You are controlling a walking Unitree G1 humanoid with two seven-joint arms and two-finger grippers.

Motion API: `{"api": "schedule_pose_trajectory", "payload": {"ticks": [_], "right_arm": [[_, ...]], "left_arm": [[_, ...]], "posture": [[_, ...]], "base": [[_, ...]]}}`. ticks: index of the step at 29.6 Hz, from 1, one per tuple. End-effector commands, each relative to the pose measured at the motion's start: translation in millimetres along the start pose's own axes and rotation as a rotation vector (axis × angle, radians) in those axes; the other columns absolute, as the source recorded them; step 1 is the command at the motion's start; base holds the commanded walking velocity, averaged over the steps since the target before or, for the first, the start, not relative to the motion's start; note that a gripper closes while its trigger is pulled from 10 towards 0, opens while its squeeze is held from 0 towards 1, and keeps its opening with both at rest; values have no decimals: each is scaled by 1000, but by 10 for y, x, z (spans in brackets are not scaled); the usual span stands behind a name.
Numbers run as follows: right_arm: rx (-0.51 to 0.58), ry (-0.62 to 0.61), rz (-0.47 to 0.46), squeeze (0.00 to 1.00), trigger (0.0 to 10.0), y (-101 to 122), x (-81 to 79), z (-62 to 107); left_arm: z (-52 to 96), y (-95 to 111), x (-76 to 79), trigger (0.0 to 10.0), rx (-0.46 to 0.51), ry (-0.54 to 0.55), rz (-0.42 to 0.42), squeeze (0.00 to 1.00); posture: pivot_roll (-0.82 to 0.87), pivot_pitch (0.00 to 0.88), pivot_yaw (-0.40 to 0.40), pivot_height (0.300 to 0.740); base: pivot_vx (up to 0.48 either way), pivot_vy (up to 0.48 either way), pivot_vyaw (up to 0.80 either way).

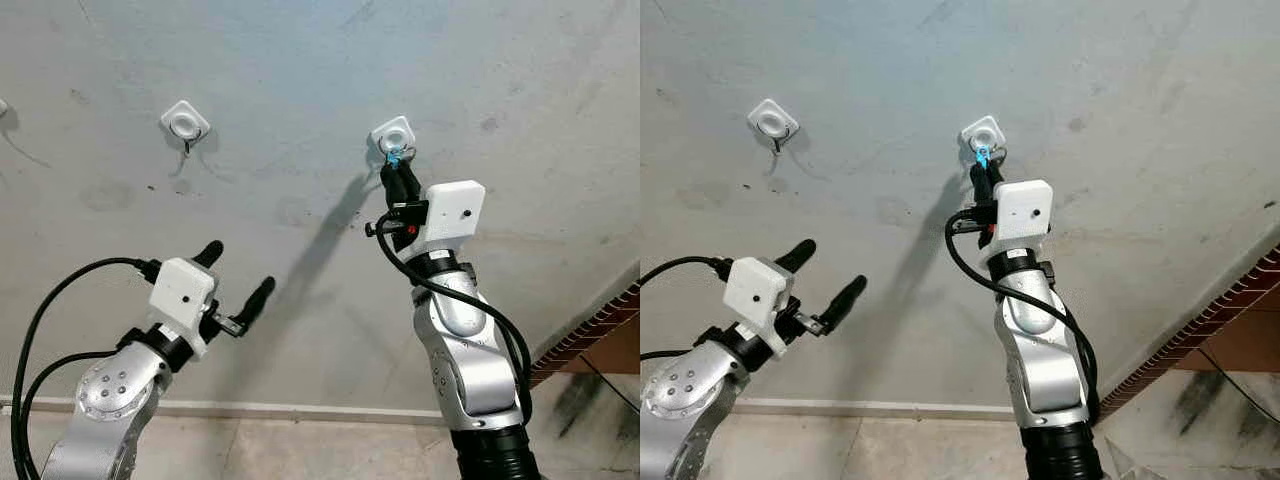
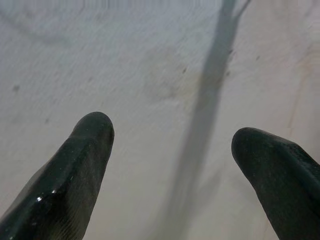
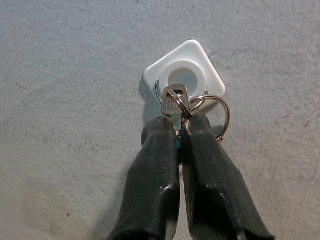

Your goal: Hang keys on a hook

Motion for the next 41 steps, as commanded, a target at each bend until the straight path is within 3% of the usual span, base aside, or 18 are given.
{"api": "schedule_pose_trajectory", "payload": {"ticks": [1,22,41], "right_arm": [[0,2,4,0,10000,16,6,12],[-32,24,17,0,10000,-104,-21,78],[108,-86,49,0,10000,311,181,-125]], "left_arm": [[-18,61,50,10000,21,-27,-11,0],[-71,147,83,10000,54,-55,-40,0],[-160,303,145,10000,98,-93,-31,0]], "posture": [[275,6,-72,740],[265,2,-58,740],[265,0,-55,740]], "base": [[0,0,0],[0,0,0],[0,0,0]]}}
Point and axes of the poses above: a point about 5 cm out from each wrist's last joint towards the gripper, its own z axis pointing back from the gripper into the wrist, its own y axis along the axis of the wrist's last joint, x = y × z, the point moved 5 cm from there along -z, pointing out of the wrist towards the gripper, and after that the axes turned 7 degrees about z, right-handed, at the moved point
